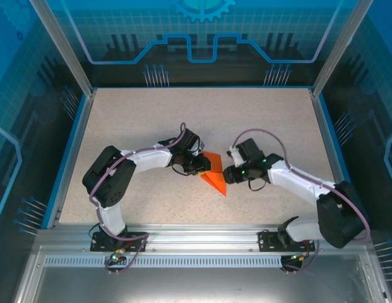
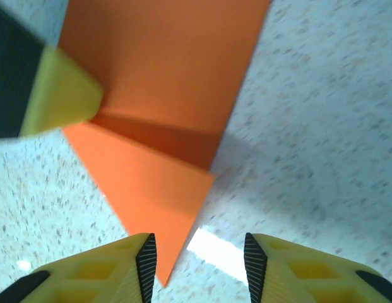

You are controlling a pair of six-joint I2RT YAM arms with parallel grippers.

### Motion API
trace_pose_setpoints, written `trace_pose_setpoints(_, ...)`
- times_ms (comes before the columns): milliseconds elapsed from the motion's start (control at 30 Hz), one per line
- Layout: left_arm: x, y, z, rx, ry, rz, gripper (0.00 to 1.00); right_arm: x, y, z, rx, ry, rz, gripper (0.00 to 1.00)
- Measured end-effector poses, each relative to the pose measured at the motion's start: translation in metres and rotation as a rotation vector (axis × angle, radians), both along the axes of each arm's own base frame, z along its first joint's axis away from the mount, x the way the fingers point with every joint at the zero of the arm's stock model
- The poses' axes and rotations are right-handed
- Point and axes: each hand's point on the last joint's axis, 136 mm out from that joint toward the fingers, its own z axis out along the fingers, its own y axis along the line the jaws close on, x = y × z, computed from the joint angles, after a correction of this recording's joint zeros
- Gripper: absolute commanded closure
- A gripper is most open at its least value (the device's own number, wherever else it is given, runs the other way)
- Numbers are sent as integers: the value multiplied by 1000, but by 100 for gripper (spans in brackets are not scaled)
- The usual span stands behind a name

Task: Fold a paper plane with a square sheet of paper (fold left side to right side)
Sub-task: Fourth fold the wing at the center of the table.

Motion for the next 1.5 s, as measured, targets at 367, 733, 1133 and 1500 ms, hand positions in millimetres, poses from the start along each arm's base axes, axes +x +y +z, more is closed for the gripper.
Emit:
trace_pose_setpoints(367, 0, 0, 3, 9, 11, 0, 76, -29, 29, -20, -189, -144, 164, 50)
trace_pose_setpoints(733, 2, 0, 7, 16, 11, 3, 76, -19, 39, -35, -282, -186, 207, 50)
trace_pose_setpoints(1133, -2, 6, 2, 54, 32, 10, 73, -13, 37, -43, -323, -193, 202, 74)
trace_pose_setpoints(1500, 4, 26, 4, 93, 30, 36, 52, -14, 39, -46, -314, -183, 214, 91)
